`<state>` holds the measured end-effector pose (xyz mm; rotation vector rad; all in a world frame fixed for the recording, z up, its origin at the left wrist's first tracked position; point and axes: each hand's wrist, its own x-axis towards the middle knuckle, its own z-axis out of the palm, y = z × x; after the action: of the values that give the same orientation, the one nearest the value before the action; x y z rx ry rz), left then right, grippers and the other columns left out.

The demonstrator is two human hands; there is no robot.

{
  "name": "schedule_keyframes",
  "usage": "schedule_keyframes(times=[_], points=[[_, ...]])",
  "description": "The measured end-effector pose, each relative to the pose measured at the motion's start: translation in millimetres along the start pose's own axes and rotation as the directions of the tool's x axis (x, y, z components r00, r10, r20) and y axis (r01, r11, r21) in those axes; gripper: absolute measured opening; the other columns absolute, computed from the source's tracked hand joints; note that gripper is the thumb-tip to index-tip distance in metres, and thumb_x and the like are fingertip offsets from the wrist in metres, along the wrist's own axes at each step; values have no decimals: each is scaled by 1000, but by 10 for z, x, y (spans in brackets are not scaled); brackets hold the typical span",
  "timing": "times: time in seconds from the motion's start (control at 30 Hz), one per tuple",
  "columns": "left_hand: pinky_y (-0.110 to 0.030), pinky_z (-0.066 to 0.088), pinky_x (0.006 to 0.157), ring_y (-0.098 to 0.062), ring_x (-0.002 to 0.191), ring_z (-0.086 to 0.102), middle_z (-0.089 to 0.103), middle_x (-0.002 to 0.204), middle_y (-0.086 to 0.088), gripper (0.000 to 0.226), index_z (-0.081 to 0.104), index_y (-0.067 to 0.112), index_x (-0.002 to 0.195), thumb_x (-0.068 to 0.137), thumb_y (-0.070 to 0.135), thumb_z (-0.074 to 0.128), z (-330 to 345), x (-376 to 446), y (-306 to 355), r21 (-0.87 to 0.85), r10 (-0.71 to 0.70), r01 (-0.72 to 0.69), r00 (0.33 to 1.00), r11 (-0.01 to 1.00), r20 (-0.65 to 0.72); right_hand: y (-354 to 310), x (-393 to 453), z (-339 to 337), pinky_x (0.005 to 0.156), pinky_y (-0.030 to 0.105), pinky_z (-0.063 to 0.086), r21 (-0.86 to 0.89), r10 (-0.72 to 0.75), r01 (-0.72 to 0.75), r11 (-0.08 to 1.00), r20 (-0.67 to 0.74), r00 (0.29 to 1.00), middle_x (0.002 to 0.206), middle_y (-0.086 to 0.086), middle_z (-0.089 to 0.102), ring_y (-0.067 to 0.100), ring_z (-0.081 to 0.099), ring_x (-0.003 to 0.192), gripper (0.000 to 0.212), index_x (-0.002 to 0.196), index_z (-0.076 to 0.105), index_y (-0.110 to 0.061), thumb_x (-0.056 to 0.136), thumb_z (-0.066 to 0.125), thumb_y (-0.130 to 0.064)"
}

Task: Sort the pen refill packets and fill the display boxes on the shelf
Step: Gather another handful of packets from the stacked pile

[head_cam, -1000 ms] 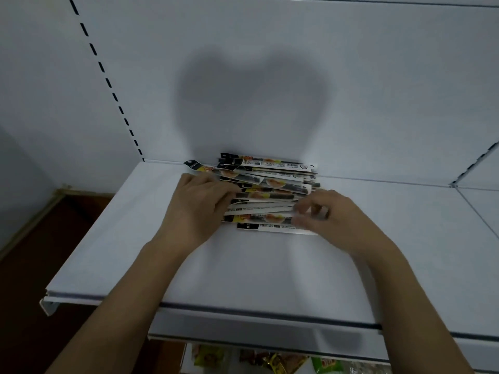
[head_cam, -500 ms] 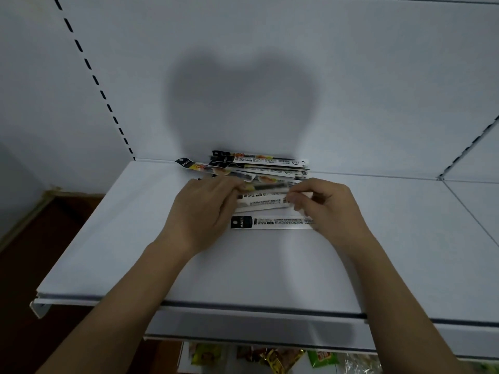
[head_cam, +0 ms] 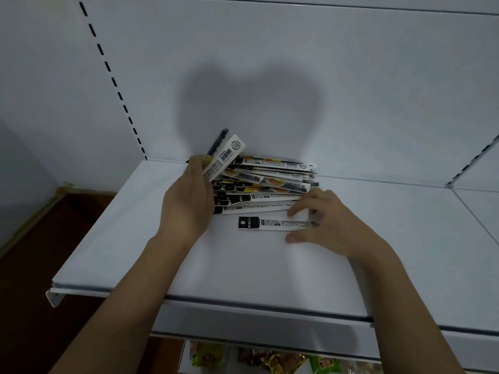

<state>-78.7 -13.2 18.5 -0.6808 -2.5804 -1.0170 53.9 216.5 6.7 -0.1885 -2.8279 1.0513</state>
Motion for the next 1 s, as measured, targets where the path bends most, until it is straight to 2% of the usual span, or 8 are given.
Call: schedule_keyframes(times=[0.1,0.23,0.33,0.5,0.67,0.77,0.87,1.0], points=[[-28,34,52,-10,58,52,60,86,9,15,46,20,110,103,31,39,-28,-47,53,-2,61,-61,996,998,-63,1,13,20,88,15,38,-19,-77,77,997,-4,997,106,-19,56,0,45,106,22,82,70,-42,68,86,-39],[-26,34,59,-18,64,53,59,82,9,54,56,16,107,84,64,56,27,-77,96,83,250,-249,968,965,7,-83,7,17,71,8,37,15,-113,115,993,-87,990,86,-18,66,0,56,88,2,84,74,-26,85,75,-27],[-23,39,67,-19,71,63,70,88,4,70,64,16,106,71,77,55,124,-115,106,123,497,-499,867,858,48,-121,4,47,57,13,39,55,-82,91,994,-144,986,74,-15,67,5,59,68,7,86,74,-20,89,70,-17],[-28,40,65,-20,78,61,67,92,1,34,62,19,100,86,49,56,255,-124,53,127,702,-724,689,678,183,-193,24,131,70,22,53,66,-153,164,984,-142,978,81,-24,70,8,68,82,37,94,79,-25,79,66,6],[-25,33,56,-26,63,59,63,83,-5,26,60,13,91,72,15,79,224,-49,-4,203,636,-636,768,744,78,-168,13,36,59,20,46,371,56,13,929,-175,983,78,-15,71,8,63,66,24,94,70,-37,93,64,-14],[-28,38,53,-25,64,58,63,83,-5,27,63,11,89,82,37,68,228,-41,-16,228,621,-617,781,753,63,-198,36,36,47,23,39,456,82,-1,890,-157,984,61,-4,64,11,50,47,22,92,69,-25,97,58,-8],[-29,44,54,-23,67,60,67,81,-1,42,66,13,92,84,51,51,248,-80,42,208,615,-628,777,749,132,-357,64,190,49,28,48,549,-44,40,835,-7,999,78,4,72,17,62,58,37,99,71,-22,92,56,11],[-24,36,47,-25,51,59,67,70,-2,16,64,15,90,75,21,65,161,-40,-4,197,549,-553,832,809,80,-504,133,128,69,33,58,705,-92,10,709,78,993,99,5,75,23,70,83,30,111,68,-13,90,61,7]])
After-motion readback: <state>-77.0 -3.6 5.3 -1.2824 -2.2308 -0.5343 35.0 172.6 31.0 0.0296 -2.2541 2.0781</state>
